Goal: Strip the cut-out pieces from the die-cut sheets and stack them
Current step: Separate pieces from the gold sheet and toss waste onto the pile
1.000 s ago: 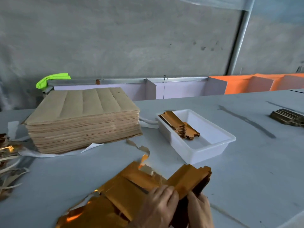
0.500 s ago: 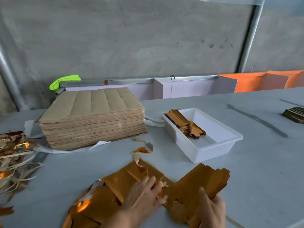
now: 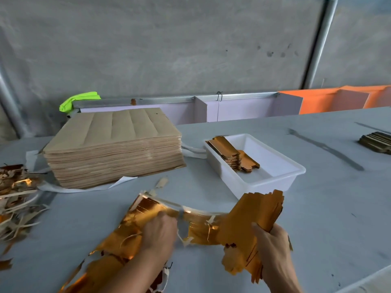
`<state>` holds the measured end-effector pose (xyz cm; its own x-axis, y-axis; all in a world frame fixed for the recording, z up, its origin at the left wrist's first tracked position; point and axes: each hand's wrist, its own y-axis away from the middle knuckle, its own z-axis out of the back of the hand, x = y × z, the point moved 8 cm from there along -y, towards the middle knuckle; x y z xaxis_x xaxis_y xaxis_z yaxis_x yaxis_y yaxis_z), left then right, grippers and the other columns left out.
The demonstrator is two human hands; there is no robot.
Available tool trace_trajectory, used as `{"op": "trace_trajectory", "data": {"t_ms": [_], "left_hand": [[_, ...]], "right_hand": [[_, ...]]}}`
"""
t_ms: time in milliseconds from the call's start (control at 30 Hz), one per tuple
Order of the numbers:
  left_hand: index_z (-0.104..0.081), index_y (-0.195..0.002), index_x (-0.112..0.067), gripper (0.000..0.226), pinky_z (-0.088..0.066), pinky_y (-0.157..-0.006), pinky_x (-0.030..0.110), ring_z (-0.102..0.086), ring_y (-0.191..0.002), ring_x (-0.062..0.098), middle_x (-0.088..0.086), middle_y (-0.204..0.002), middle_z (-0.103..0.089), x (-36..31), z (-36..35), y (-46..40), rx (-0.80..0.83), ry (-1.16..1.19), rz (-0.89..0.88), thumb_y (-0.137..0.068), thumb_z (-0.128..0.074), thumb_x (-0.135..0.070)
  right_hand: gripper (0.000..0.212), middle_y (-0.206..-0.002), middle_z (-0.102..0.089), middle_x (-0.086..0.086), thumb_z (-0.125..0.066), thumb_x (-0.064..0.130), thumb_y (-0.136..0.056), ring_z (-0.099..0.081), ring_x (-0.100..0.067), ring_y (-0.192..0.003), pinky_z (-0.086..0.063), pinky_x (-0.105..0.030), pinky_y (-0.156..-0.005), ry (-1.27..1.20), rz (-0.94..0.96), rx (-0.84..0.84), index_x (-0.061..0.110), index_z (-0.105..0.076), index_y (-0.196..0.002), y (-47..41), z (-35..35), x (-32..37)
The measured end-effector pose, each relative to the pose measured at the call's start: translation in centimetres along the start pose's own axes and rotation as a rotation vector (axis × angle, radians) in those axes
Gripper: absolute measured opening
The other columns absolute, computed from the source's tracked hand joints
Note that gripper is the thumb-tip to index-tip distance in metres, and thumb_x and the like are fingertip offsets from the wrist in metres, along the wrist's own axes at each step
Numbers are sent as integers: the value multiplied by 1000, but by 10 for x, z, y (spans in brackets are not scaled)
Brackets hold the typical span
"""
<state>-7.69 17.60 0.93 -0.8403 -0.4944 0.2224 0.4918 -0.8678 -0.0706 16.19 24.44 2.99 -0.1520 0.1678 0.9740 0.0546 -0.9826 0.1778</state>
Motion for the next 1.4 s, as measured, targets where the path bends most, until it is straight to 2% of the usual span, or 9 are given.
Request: {"op": "trace_trajectory", "data": {"t_ms": [133,267,367,500,633,867,1033,1200,1400], "left_hand": [[-56,-121,-17,26,-36,-94,32,-43,-118,21,5,-130,-49,-3,23,10,16,-4,2,-97,-48,-20],[-21,-146,-20,75,-35,-97,29,-32,-123,20,3,-144,-25,-36,67,33,-192,227,-237,-86,-66,-22],[-5,-150,-25,95,-38,-101,28,-35,-128,18,-2,-149,-26,-66,60,33,-27,463,-382,-82,-71,-29],[-55,-108,-24,17,-35,-67,11,-55,-92,9,-6,-98,-57,-66,43,25,34,700,-349,-92,-57,-25],[-58,-78,-19,30,-37,-58,15,-58,-78,11,-1,-83,-62,-40,29,16,-20,711,-260,-98,-38,-9],[-42,-140,-28,54,-43,-86,18,-50,-114,12,2,-130,-49,-17,11,1,177,769,-128,-95,-39,1],[-41,-139,-33,53,-38,-99,28,-38,-126,15,-4,-132,-39,-31,4,7,248,486,-320,-89,-60,-37],[-42,-131,-25,34,-43,-89,26,-46,-112,15,1,-122,-43,-31,9,7,89,457,-347,-97,-48,-26],[-35,-137,-25,55,-47,-85,30,-49,-110,19,3,-137,-30,-24,2,-10,214,386,-243,-90,-56,-46]], "right_hand": [[14,-76,-60,-11,-52,12,-95,-60,-30,-69,-52,-42,-60,16,-13,31,13,-55,-81,-4,-8,-3],[12,-74,-61,-11,-51,10,-95,-61,-29,-68,-53,-46,-61,21,18,87,7,-55,-85,-3,-18,5],[19,-62,-55,-10,-52,12,-93,-53,-24,-56,-48,-41,-55,57,54,94,8,-55,-75,1,-24,10],[22,-75,-59,-15,-49,15,-97,-59,-33,-71,-51,-52,-74,15,46,75,13,-53,-75,5,-21,9],[15,-77,-61,-11,-50,13,-96,-59,-29,-69,-51,-42,-59,-52,-12,-37,8,-57,-84,-1,3,5],[25,-97,-61,-29,-55,13,-94,-56,-42,-86,-47,-59,-80,-113,-100,-108,15,-50,-69,15,31,3],[25,-98,-56,-15,-53,13,-95,-52,-39,-87,-46,-56,-79,-168,-133,-42,18,-49,-71,26,22,-4],[18,-101,-56,-32,-55,11,-93,-55,-47,-86,-46,-58,-84,-102,-150,21,11,-55,-75,29,11,-13],[25,-74,-56,-6,-53,13,-95,-52,-24,-68,-41,-37,-62,-87,-161,32,20,-47,-71,27,9,-15]]}}
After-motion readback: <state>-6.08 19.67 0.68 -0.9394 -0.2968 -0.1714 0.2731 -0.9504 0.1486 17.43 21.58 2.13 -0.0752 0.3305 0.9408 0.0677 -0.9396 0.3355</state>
